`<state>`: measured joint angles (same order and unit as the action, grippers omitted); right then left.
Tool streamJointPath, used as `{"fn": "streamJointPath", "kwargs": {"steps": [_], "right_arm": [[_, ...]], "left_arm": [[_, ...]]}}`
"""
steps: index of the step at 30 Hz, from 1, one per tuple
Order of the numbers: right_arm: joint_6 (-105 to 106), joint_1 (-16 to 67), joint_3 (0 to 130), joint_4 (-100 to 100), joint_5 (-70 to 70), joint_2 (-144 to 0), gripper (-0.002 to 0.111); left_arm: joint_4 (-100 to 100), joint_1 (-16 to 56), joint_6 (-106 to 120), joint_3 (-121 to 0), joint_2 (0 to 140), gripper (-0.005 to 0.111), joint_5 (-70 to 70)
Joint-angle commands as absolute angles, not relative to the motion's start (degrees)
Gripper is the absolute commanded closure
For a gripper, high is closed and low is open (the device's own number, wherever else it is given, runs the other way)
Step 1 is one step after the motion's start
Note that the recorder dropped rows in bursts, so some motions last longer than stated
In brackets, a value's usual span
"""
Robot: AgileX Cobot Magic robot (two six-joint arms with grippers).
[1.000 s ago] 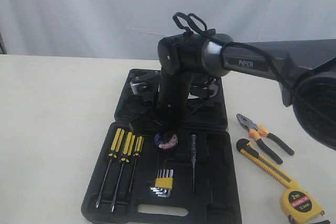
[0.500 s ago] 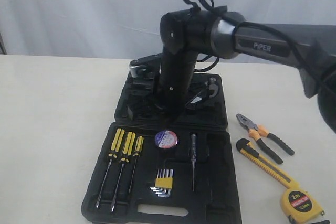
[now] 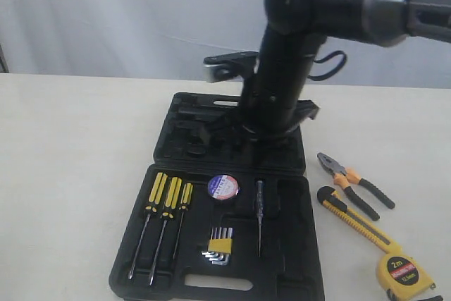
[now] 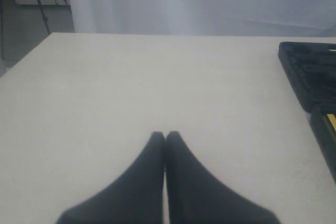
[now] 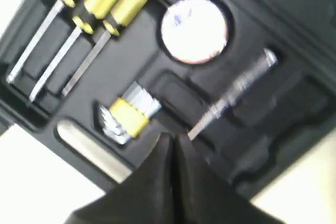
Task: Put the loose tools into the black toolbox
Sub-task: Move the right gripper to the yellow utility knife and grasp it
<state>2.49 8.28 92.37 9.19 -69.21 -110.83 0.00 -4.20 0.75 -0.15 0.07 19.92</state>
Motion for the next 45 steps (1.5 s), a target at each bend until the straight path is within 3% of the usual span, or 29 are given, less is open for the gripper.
{"fn": "streamJointPath", "kwargs": {"steps": [1,7,13,36,39,40,42,45], "right_arm": [[3.4,2.1,79.4,9.8,-67.7,-99.9,0.109],[3.9,-7.2,61.0,7.3,-65.8,-81.5,0.109],[4.1,-10.7,52.3,5.9,-58.3,-79.6,0.109],[13.9,-10.7,69.0,5.9,-55.7,-107.9,0.108],[14.4,-10.7,69.0,5.9,-55.2,-109.3,0.095],[14.4,-10.7,69.0,5.9,-54.6,-109.6,0.08],[14.4,-10.7,69.0,5.9,-54.1,-109.6,0.064],[14.4,-10.7,69.0,4.4,-53.1,-109.6,0.055]], "left_arm": [[0.0,-3.9,0.4,0.0,0.0,0.107,19.6],[0.0,-3.9,0.4,0.0,0.0,0.107,19.6],[0.0,-3.9,0.4,0.0,0.0,0.107,19.6],[0.0,-3.9,0.4,0.0,0.0,0.107,19.6],[0.0,-3.9,0.4,0.0,0.0,0.107,19.6],[0.0,-3.9,0.4,0.0,0.0,0.107,19.6],[0.0,-3.9,0.4,0.0,0.0,0.107,19.6],[0.0,-3.9,0.4,0.0,0.0,0.107,19.6]]}}
